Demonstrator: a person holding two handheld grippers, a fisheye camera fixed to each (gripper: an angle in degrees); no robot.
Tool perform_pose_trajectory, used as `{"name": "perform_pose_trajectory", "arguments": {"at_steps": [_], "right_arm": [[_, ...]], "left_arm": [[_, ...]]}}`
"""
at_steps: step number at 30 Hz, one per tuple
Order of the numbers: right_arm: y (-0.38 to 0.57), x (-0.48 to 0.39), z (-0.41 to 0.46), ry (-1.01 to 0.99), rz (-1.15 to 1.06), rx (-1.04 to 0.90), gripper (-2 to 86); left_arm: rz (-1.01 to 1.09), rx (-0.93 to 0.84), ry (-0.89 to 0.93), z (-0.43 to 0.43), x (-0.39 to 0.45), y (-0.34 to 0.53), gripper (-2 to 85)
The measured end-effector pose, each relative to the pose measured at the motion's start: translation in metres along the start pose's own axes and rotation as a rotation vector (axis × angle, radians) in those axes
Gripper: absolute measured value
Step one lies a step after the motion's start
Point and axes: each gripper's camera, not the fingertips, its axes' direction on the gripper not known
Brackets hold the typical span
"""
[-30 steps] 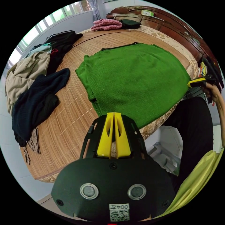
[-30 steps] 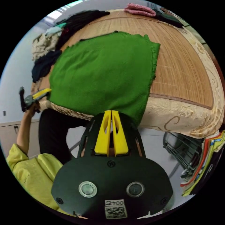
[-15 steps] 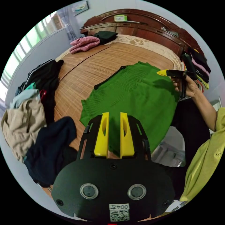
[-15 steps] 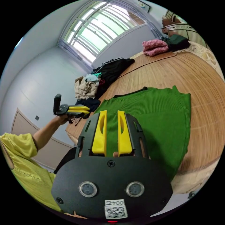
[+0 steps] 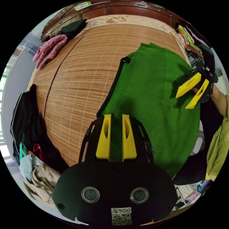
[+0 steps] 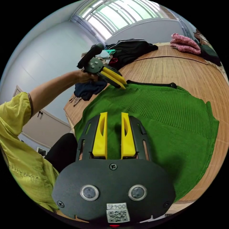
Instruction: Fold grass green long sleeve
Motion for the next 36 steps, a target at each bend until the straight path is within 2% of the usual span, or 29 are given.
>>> {"name": "perform_pose_trajectory", "arguments": {"at_steps": [11,23,26,36], "right_arm": [[-0.014,0.004,0.028,0.072,-0.066,-0.114,9.2],[-0.035,0.019,0.038,0.060,-0.071,-0.124,10.0],[-0.041,0.022,0.040,0.036,-0.067,-0.118,10.0],[-0.060,0.026,0.048,0.049,-0.100,-0.137,10.8]], "left_arm": [[0.029,-0.011,0.042,-0.006,-0.051,-0.062,2.5],[0.020,0.012,-0.084,-0.045,-0.080,-0.092,1.0],[0.046,0.063,-0.060,-0.053,-0.087,-0.096,1.4],[0.049,-0.007,0.033,-0.035,-0.116,-0.104,9.3]]}}
